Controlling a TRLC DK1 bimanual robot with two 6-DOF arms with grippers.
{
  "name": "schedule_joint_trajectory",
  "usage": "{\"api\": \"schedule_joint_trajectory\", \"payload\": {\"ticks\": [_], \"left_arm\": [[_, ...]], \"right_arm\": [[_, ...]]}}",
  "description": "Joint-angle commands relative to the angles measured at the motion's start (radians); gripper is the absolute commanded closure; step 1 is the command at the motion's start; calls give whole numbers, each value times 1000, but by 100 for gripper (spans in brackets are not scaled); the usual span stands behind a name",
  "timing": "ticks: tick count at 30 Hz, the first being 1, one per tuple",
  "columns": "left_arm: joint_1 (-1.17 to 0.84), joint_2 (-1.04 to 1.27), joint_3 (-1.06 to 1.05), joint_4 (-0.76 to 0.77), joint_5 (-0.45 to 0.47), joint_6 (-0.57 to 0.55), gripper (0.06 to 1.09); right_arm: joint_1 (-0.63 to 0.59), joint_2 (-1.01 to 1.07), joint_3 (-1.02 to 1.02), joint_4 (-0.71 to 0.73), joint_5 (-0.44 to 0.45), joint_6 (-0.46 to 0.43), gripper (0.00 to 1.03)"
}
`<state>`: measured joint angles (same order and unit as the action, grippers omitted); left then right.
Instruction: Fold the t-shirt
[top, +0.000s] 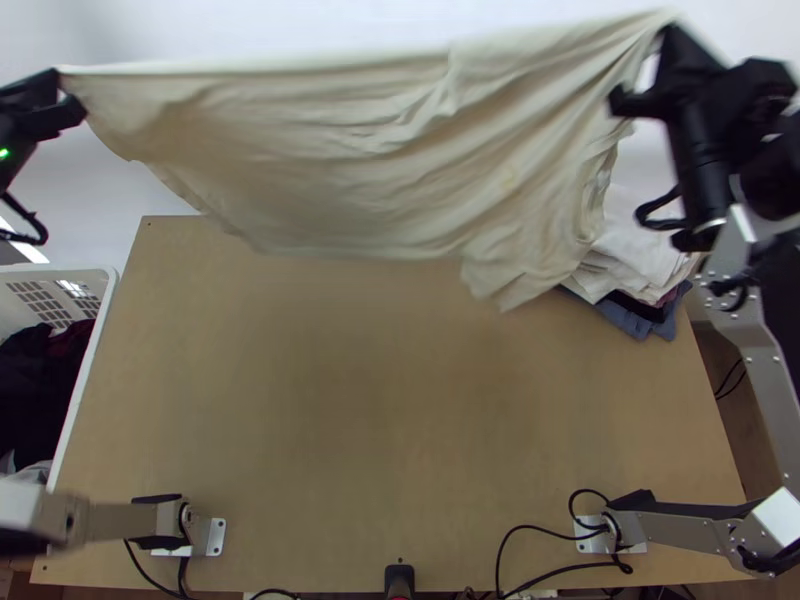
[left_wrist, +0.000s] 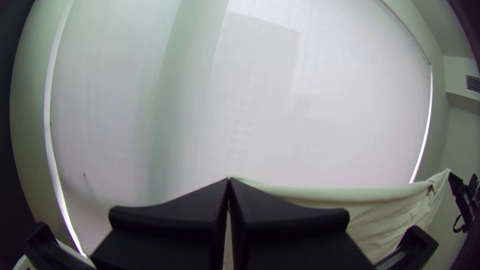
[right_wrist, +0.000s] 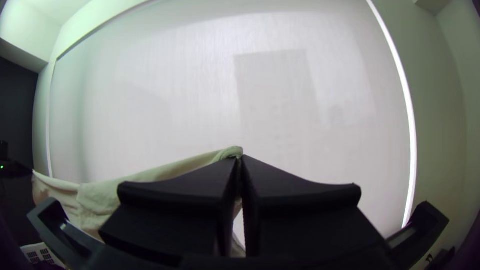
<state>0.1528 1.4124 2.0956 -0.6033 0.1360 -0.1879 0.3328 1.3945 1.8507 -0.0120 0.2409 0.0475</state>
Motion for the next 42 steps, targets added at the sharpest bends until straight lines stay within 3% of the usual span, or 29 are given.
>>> {"api": "schedule_joint_trajectory", "payload": {"ticks": [1,12,19,24,32,37,42], "left_arm": [[8,-144,-121,131,-21,-31,105],[8,-576,-582,493,-65,-22,105],[10,-724,-763,488,-69,-1,105],[7,-739,-865,505,-67,13,105],[-44,-753,-1224,520,-52,4,105],[-59,-693,-1465,579,-19,-2,105],[-61,-535,-1522,642,11,-25,105]], "right_arm": [[-21,-71,33,95,28,-15,100],[69,-531,-240,9,20,-35,100],[75,-723,-380,-169,20,-12,100],[94,-736,-485,-171,20,3,100],[106,-752,-884,-174,1,216,100],[104,-701,-1150,-25,-41,290,100],[75,-537,-1220,61,-69,351,100]]}}
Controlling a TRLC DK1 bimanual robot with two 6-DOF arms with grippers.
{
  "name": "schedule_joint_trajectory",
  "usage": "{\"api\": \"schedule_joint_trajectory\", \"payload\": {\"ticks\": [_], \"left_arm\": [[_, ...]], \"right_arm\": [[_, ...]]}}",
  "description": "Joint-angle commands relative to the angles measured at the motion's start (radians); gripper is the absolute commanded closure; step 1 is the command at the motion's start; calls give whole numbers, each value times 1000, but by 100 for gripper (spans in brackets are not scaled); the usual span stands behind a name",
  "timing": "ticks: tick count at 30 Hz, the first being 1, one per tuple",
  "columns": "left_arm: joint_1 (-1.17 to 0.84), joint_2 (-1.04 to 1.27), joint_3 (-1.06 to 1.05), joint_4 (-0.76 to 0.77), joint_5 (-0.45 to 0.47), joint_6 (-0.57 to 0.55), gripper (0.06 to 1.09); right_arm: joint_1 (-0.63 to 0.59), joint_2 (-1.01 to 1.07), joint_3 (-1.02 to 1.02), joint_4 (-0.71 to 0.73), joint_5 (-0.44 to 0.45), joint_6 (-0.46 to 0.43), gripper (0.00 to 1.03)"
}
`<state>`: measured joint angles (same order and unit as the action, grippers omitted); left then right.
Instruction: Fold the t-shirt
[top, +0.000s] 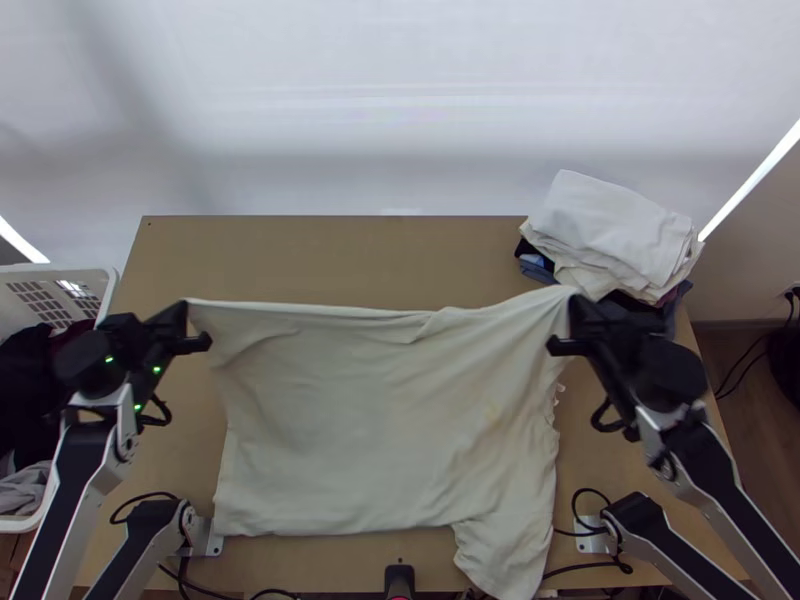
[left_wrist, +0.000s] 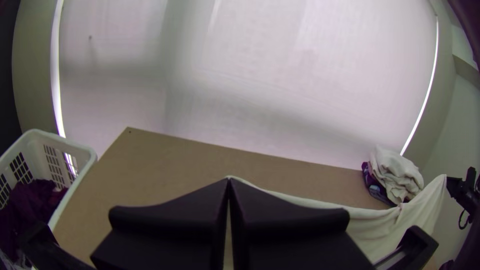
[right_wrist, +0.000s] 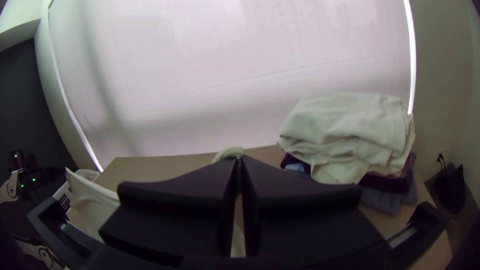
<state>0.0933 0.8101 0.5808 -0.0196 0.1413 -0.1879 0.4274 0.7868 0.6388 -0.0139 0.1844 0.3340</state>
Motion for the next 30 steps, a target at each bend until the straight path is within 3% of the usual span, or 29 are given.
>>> {"api": "schedule_joint_trajectory", "payload": {"ticks": [1,5,11,18,23,30], "left_arm": [[3,109,-2,72,6,-24,105],[39,287,76,104,7,-31,105],[62,567,330,-40,7,-27,105],[69,836,599,-180,9,-25,105],[60,960,729,-217,9,-33,105],[62,1054,826,-230,9,-71,105]], "right_arm": [[-30,109,-1,66,-20,80,100],[-56,289,70,55,-37,96,100],[-95,540,306,-103,-48,96,100],[-148,761,499,-173,-48,108,100],[-165,902,630,-245,-48,134,100],[-176,993,708,-241,-46,172,100]]}}
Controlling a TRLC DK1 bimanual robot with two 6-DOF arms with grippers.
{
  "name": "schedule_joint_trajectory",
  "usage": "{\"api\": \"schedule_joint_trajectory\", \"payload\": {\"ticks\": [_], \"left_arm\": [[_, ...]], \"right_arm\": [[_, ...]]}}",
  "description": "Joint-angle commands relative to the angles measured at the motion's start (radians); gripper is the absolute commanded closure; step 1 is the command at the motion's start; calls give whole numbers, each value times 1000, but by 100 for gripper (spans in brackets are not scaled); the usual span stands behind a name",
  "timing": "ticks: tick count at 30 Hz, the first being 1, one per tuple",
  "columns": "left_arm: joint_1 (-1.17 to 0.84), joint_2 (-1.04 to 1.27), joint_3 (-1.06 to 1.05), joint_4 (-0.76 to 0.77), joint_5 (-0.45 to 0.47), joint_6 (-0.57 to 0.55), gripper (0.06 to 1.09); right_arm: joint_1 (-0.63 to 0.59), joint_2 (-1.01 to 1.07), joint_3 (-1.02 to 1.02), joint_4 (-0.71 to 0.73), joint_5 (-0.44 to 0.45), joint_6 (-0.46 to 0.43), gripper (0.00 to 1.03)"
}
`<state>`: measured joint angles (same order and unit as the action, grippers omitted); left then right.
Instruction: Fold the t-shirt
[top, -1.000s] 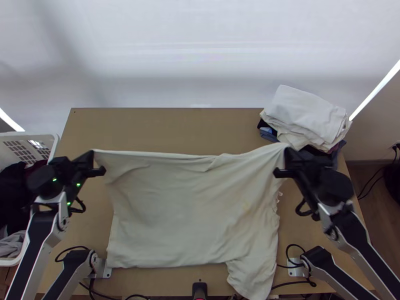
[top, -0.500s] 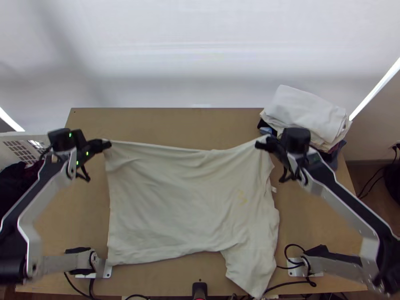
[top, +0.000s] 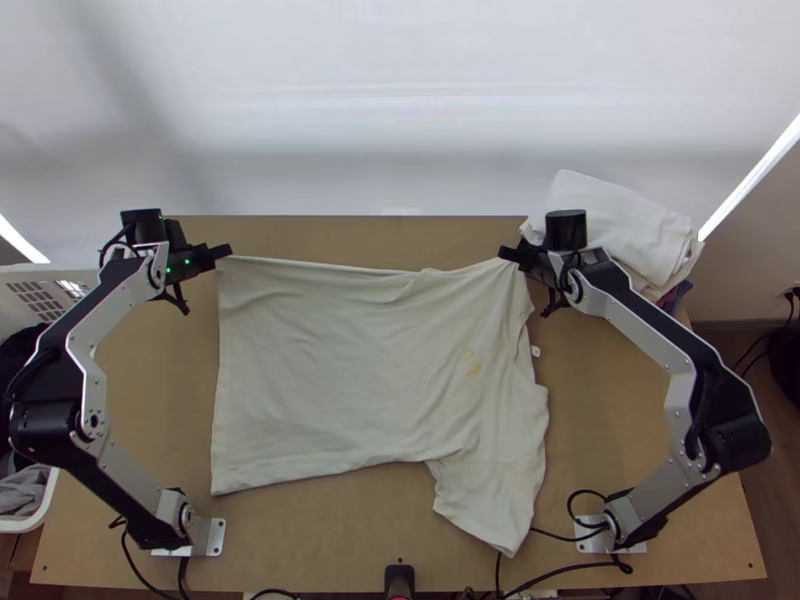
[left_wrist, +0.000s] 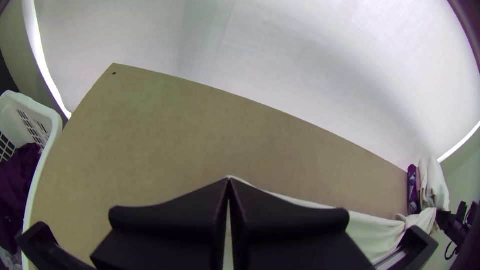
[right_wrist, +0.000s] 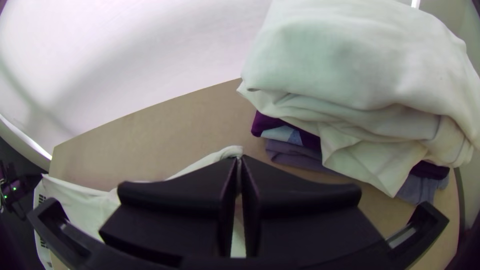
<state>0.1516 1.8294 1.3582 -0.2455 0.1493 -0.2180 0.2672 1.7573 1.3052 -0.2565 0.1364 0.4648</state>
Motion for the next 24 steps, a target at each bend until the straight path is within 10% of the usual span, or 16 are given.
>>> {"api": "schedule_joint_trajectory", "payload": {"ticks": [1,8,10,11,13,17,24], "left_arm": [[6,45,59,-1,1,-46,105],[16,110,150,0,-1,-63,104],[14,111,165,2,-1,-61,70],[14,107,177,-12,1,-61,37],[12,80,200,-41,-1,-57,10],[26,-18,193,-49,3,-66,9],[39,-229,148,-155,18,-46,9]], "right_arm": [[-16,25,45,14,2,41,100],[-6,64,101,102,17,35,100],[-2,68,112,129,17,17,91],[3,61,114,135,17,17,65],[4,37,112,134,17,15,30],[10,-51,94,125,19,-5,4],[24,-303,37,-35,51,32,5]]}}
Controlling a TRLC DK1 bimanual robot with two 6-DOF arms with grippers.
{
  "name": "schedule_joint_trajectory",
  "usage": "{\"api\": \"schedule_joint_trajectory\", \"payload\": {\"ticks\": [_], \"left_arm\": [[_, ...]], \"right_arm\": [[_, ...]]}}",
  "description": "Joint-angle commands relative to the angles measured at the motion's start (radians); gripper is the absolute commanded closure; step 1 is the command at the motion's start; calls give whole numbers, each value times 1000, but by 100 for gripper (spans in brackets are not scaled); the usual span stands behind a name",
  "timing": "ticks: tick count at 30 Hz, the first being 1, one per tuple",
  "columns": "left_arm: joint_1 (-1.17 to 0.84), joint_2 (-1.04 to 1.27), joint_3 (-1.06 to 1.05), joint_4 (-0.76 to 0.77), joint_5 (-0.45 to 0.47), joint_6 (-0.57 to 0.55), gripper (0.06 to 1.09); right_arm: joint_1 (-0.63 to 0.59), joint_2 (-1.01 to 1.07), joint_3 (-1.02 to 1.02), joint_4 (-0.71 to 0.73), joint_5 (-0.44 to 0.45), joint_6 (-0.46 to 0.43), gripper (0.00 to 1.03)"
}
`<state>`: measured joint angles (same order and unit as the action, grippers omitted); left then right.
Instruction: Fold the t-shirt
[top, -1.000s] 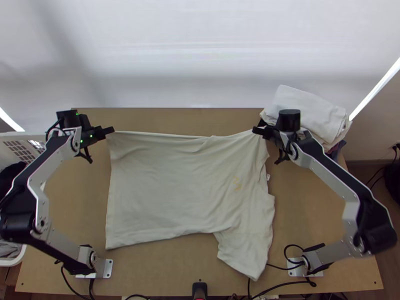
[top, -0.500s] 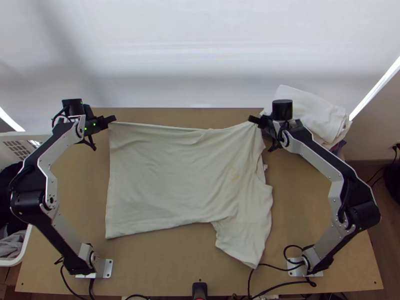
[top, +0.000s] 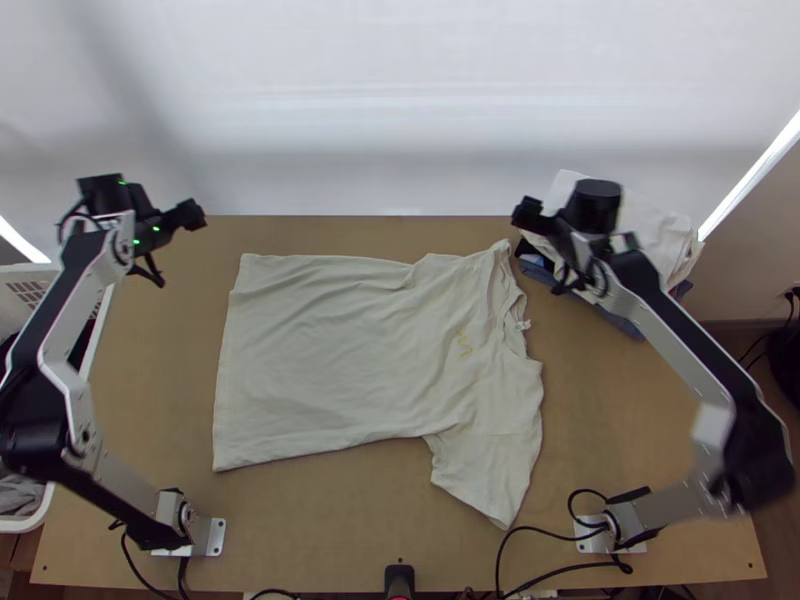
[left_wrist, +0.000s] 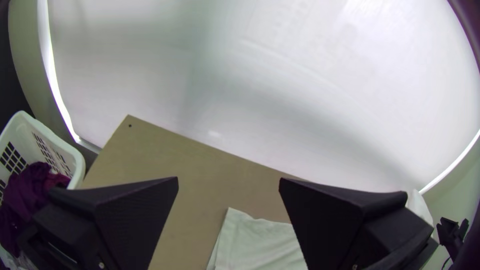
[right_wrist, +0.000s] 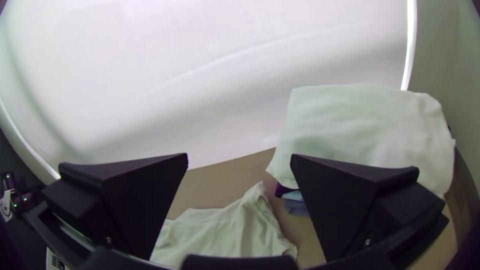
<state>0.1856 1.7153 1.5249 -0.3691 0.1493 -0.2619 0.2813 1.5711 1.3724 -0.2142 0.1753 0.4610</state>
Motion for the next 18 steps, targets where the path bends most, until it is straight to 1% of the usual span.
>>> {"api": "schedule_joint_trajectory", "payload": {"ticks": [1,4,7,10,11,12,15,16,18], "left_arm": [[5,-148,-31,-57,41,6,9],[0,-232,-60,-157,81,41,9],[-3,-283,-117,-243,88,52,9],[-2,-321,-193,-272,90,53,9],[2,-336,-216,-272,90,53,9],[3,-350,-238,-272,90,52,9],[2,-399,-281,-272,90,52,9],[2,-414,-292,-272,90,52,9],[0,-441,-305,-272,90,52,9]], "right_arm": [[10,-145,-30,-145,10,73,6],[9,-229,-49,-333,-5,171,7],[7,-295,-102,-442,-56,183,7],[6,-345,-165,-531,-112,177,10],[-1,-356,-194,-565,-148,185,10],[-8,-361,-220,-613,-206,212,10],[-33,-365,-279,-741,-341,275,10],[-33,-375,-306,-764,-366,277,10],[-33,-395,-372,-791,-381,275,10]]}}
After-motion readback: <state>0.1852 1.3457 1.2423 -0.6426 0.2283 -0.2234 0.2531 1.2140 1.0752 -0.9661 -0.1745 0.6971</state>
